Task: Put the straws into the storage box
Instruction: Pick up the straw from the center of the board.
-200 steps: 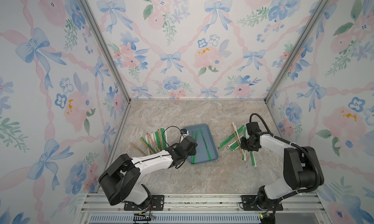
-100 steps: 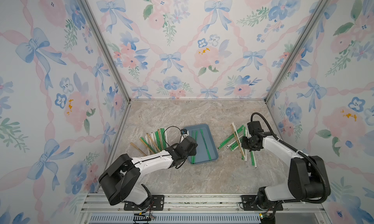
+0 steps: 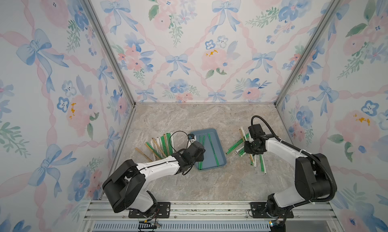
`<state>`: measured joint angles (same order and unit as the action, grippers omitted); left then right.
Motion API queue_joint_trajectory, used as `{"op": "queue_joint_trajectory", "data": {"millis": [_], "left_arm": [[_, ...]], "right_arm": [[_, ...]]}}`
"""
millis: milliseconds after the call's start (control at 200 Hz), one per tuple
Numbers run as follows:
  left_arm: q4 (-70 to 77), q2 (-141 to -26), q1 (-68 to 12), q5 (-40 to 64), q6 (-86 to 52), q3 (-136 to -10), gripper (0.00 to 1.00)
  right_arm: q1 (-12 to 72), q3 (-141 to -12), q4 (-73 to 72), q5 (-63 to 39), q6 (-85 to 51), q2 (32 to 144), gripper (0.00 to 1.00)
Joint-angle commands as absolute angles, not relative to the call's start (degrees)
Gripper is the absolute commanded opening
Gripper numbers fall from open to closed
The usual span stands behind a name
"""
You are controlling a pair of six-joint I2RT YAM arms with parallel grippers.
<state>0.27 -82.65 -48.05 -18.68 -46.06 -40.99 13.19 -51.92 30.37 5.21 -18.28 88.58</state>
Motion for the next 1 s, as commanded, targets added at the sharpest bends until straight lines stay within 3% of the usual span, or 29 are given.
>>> {"op": "queue_joint_trajectory", "data": {"millis": [0, 620, 820, 995], "left_arm": [[0.04, -81.67, -48.35, -19.78, -44.66, -39.99, 0.56], [0.0, -81.51, -48.37, -20.19, -44.47, -39.66, 0.56], [0.07, -80.71, -48.34, -21.04, -44.29, -39.55, 0.56], [0.05, -79.25, -48.3, -22.13, -43.88, -37.63, 0.56]], "right_arm": [[13.53, -53.44, 30.81, 6.14, -17.01, 90.23, 0.26], [14.22, -53.26, 31.19, 6.94, -16.52, 93.08, 0.16], [14.84, -53.76, 31.58, 6.68, -16.34, 90.63, 0.08], [16.75, -55.96, 34.54, 7.2, -16.6, 86.46, 0.07]]}}
